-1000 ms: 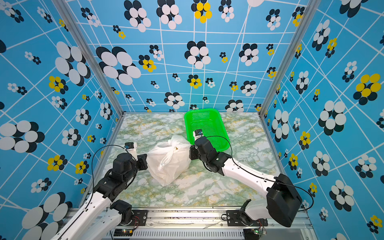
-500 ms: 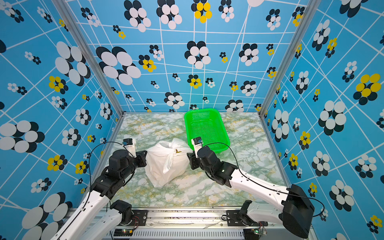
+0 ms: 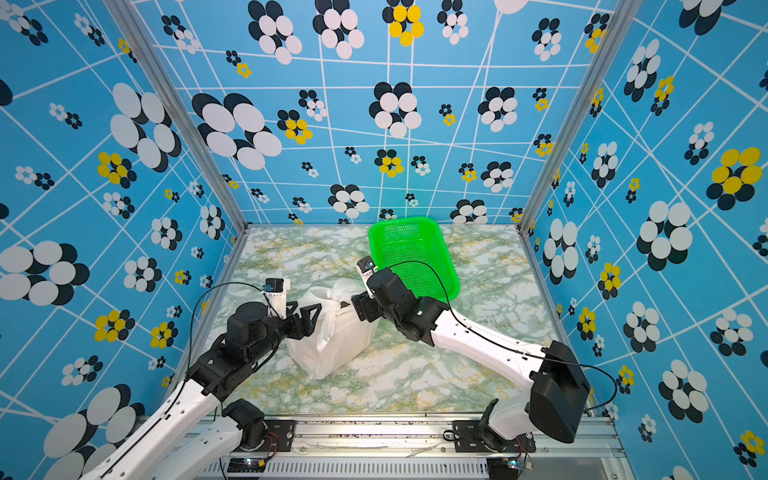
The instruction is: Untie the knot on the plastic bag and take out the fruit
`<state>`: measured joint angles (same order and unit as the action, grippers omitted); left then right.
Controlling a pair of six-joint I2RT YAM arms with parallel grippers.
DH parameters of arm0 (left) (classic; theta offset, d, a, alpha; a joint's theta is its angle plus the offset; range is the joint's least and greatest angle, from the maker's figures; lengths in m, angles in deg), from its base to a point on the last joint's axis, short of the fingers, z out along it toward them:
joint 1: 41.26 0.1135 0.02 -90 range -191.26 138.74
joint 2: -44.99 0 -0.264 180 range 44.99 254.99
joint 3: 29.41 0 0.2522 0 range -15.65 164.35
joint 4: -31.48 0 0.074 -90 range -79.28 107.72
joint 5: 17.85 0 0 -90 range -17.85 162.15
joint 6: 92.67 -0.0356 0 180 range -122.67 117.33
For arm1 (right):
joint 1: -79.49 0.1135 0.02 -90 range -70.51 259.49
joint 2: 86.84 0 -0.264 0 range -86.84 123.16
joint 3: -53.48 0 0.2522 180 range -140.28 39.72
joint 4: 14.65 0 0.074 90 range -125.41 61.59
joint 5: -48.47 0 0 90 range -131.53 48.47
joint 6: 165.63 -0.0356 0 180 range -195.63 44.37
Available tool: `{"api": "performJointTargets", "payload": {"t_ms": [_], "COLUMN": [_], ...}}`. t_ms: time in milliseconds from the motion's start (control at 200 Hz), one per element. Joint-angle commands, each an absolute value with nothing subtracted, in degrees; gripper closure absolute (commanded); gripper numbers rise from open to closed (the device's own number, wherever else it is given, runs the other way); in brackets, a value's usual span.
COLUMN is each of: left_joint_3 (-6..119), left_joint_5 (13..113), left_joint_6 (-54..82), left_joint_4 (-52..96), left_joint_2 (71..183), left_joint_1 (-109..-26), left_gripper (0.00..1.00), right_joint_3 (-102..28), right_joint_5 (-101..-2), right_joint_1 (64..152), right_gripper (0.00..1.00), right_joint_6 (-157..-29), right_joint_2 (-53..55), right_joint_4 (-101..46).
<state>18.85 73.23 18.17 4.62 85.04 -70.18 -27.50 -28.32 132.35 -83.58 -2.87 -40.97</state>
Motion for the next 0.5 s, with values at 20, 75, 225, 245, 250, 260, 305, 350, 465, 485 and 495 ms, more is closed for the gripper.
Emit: {"api": "performJointTargets", "payload": {"t_ms": [20, 75, 225, 245, 250, 260, 305, 350, 465, 485, 495], "left_joint_3": [17.97, 17.75, 17.52, 17.54, 17.60, 17.64, 17.69, 17.68, 17.02, 16.67, 16.60], "left_joint_5": [75.27, 76.31, 78.02, 78.20, 78.30, 78.37, 78.96, 79.66, 80.78, 81.08, 81.17], "left_joint_6": [15.51, 15.28, 15.40, 15.42, 15.43, 15.41, 15.49, 15.45, 14.86, 14.67, 14.61], "left_joint_4": [7.42, 7.61, 7.07, 6.86, 6.80, 6.71, 6.27, 5.92, 6.14, 6.40, 6.50], "left_joint_2": [85.80, 86.11, 86.07, 85.97, 85.91, 85.87, 85.49, 85.08, 83.68, 83.30, 83.20], "left_joint_1": [-72.52, -73.02, -73.16, -73.14, -73.15, -73.18, -73.25, -73.25, -73.25, -73.20, -73.24], "left_gripper": [0.16, 0.15, 0.15, 0.15, 0.15, 0.15, 0.15, 0.15, 0.15, 0.15, 0.15], "right_joint_3": [-30.25, -30.94, -34.08, -34.73, -34.95, -35.31, -36.96, -38.35, -42.44, -43.24, -43.69], "right_joint_5": [-32.06, -33.15, -35.10, -35.13, -35.12, -35.07, -34.75, -34.03, -32.33, -32.11, -32.08], "right_joint_1": [132.49, 132.49, 132.49, 132.49, 132.49, 132.49, 132.49, 132.49, 132.49, 132.49, 132.49], "right_gripper": [0.17, 0.17, 0.13, 0.13, 0.13, 0.13, 0.13, 0.12, 0.12, 0.14, 0.15], "right_joint_6": [-79.35, -78.66, -76.46, -76.19, -76.13, -75.89, -75.21, -74.59, -73.18, -73.11, -72.97], "right_joint_2": [-0.40, 0.29, 2.71, 3.40, 3.59, 3.91, 5.44, 7.07, 11.58, 12.30, 12.72], "right_joint_4": [-46.59, -46.97, -48.89, -49.44, -49.56, -49.81, -50.65, -51.12, -52.28, -52.72, -52.83]}}
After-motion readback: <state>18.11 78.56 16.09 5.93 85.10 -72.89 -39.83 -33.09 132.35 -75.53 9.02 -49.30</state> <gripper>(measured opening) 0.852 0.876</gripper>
